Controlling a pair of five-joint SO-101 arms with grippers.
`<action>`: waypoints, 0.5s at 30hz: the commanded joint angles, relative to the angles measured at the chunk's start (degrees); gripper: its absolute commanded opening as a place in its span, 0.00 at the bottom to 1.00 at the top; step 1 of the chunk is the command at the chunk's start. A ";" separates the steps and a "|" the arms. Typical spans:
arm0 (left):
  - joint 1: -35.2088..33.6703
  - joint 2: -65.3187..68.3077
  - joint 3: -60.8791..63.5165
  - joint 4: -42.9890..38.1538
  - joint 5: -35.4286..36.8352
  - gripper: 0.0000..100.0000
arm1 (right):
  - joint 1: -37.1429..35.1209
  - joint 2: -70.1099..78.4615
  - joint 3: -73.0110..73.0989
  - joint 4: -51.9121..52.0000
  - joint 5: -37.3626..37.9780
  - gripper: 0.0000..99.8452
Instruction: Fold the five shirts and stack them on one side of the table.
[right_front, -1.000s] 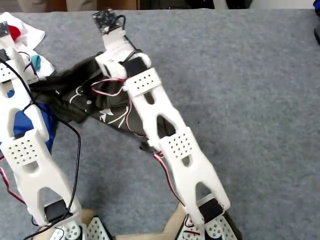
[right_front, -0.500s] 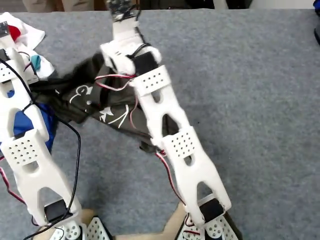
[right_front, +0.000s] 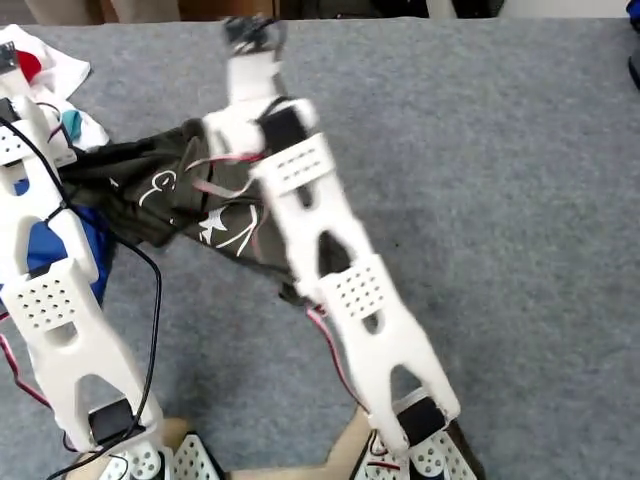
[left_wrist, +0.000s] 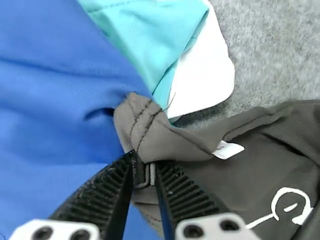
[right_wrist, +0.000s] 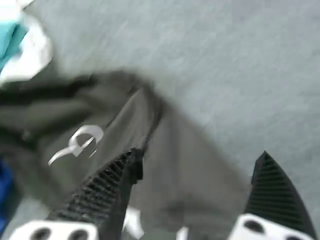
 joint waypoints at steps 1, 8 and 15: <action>-0.44 -0.48 -0.26 -1.23 -0.09 0.02 | -3.47 0.75 -0.13 1.41 -4.04 0.35; -0.35 -0.48 -0.26 -1.32 -0.09 0.02 | -4.88 5.32 -0.40 1.41 -12.48 0.35; -0.44 -0.40 -0.26 -1.32 -0.09 0.02 | -4.97 5.76 -0.48 1.32 -20.75 0.35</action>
